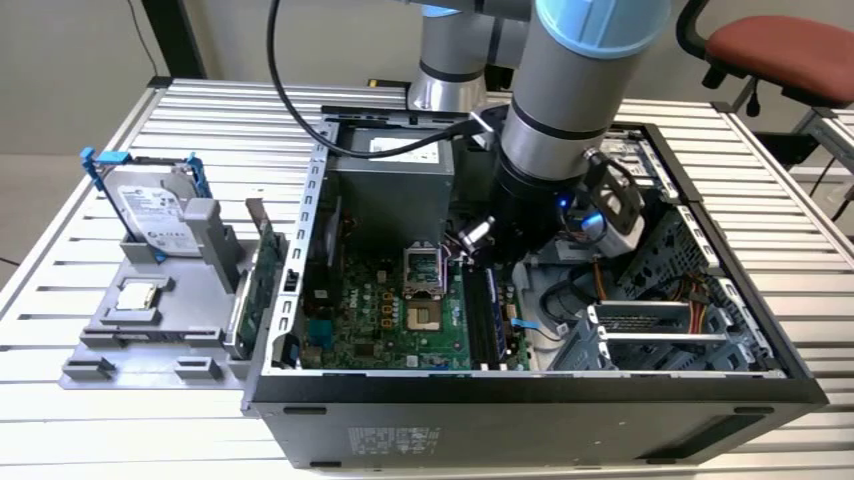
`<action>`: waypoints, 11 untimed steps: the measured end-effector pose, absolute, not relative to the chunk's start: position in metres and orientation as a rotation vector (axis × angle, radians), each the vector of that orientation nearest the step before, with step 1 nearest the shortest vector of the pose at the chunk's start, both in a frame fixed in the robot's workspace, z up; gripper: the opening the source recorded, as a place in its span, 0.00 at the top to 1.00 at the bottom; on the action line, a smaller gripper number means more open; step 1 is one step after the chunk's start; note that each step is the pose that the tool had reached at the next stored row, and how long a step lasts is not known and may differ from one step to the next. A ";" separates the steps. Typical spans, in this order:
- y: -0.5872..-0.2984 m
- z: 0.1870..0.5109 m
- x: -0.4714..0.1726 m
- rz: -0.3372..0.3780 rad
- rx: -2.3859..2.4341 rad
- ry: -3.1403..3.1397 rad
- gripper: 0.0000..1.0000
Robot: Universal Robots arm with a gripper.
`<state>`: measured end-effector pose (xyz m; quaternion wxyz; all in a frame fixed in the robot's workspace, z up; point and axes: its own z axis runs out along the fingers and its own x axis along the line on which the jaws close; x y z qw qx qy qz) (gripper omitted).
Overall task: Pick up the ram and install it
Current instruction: 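Press down the ram until it locks into place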
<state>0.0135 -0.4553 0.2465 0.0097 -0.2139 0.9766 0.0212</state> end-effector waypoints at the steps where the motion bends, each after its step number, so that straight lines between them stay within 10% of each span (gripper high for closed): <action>1: -0.455 0.246 0.013 0.066 -0.691 3.044 1.00; 11: -0.455 0.247 0.013 0.066 -0.822 3.010 1.00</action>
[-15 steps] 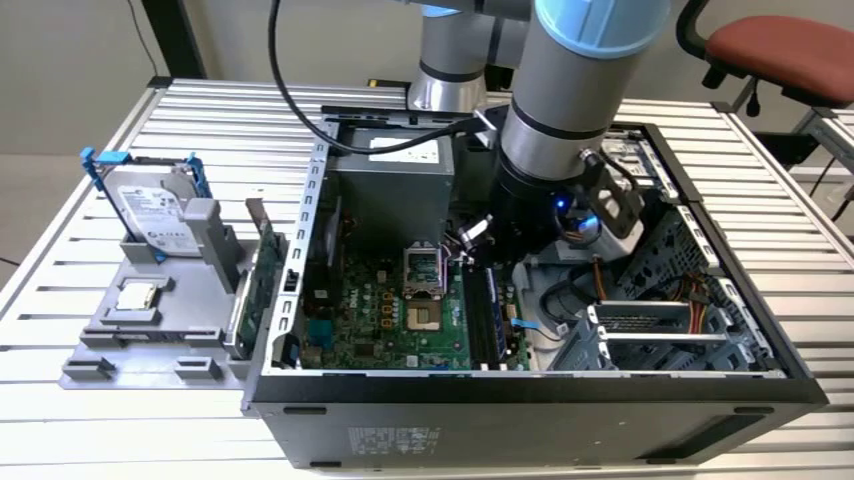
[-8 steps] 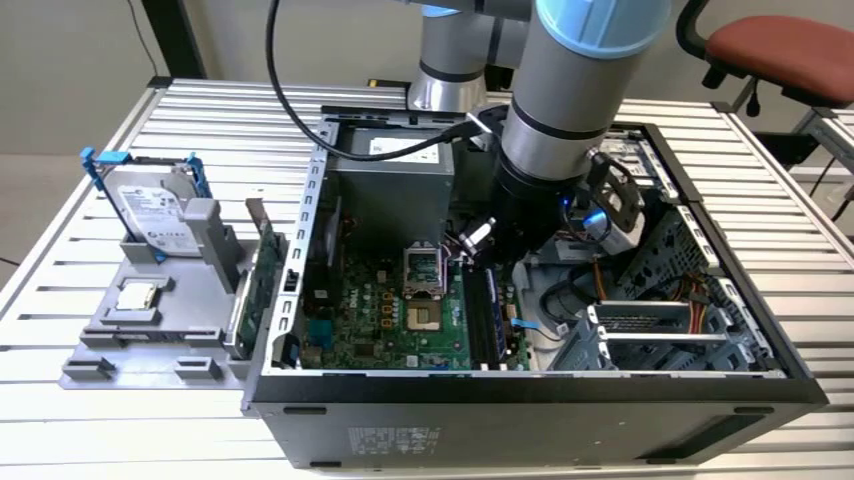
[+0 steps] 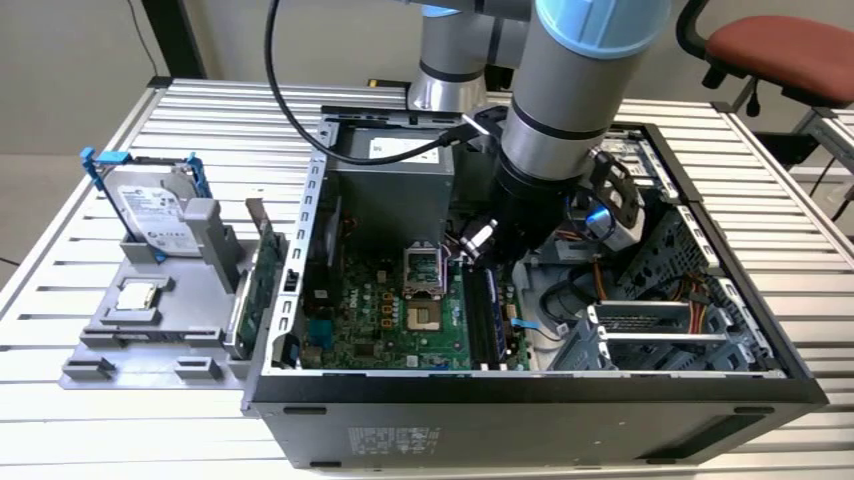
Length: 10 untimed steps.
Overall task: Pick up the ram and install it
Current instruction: 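Press down the ram until it locks into place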
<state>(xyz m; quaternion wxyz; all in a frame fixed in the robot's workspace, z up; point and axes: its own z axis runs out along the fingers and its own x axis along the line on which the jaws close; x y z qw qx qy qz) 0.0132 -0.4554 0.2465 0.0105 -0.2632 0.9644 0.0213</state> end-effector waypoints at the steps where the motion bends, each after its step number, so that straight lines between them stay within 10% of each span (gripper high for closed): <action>1: -0.455 0.247 0.013 0.066 -0.825 3.009 1.00; 10: -0.455 0.247 0.013 0.066 -0.861 2.999 1.00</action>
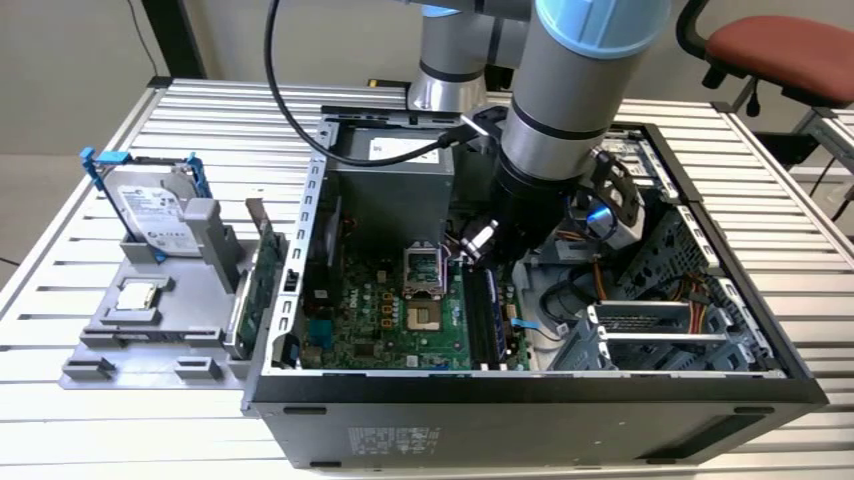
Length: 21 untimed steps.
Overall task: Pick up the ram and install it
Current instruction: 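Press down the ram until it locks into place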
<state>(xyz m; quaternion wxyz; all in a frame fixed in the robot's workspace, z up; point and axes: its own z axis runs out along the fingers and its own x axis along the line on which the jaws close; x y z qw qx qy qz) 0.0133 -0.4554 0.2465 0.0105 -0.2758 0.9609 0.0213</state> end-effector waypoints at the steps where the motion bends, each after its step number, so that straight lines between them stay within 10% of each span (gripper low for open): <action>1: -0.455 0.247 0.013 0.067 -0.864 2.998 1.00; 21: -0.455 0.246 0.013 0.066 -0.973 2.962 1.00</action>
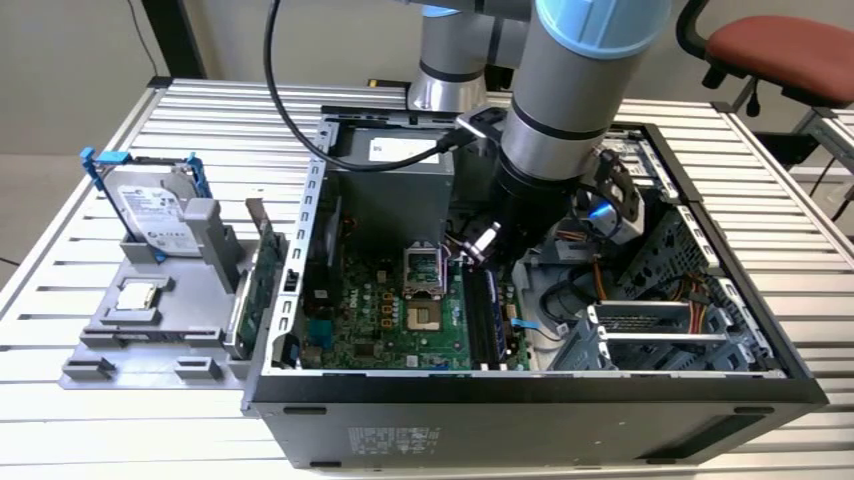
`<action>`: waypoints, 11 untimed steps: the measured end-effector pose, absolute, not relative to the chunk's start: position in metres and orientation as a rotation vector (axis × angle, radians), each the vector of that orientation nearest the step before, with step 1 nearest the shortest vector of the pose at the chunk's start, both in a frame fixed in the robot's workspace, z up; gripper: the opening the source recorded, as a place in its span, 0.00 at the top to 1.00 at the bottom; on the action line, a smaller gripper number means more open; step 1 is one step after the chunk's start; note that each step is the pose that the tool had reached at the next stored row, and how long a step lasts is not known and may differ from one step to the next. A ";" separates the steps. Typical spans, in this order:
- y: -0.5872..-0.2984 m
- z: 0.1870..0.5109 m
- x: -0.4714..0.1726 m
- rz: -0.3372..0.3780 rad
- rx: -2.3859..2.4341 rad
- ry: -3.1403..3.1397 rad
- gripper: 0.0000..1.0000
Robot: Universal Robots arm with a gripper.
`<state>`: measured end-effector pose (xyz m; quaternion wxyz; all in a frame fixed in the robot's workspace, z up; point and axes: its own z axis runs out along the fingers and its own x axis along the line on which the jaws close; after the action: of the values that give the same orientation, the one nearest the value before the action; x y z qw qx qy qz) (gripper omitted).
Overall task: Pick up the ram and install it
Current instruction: 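Press down the ram until it locks into place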
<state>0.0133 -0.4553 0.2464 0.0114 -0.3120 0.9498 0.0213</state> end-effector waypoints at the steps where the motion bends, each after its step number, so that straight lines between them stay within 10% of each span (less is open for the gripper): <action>1: -0.455 0.246 0.013 0.066 -0.978 2.960 1.00; 11: -0.455 0.246 0.013 0.066 -1.024 2.944 1.00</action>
<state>0.0132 -0.4554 0.2464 0.0122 -0.3284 0.9442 0.0210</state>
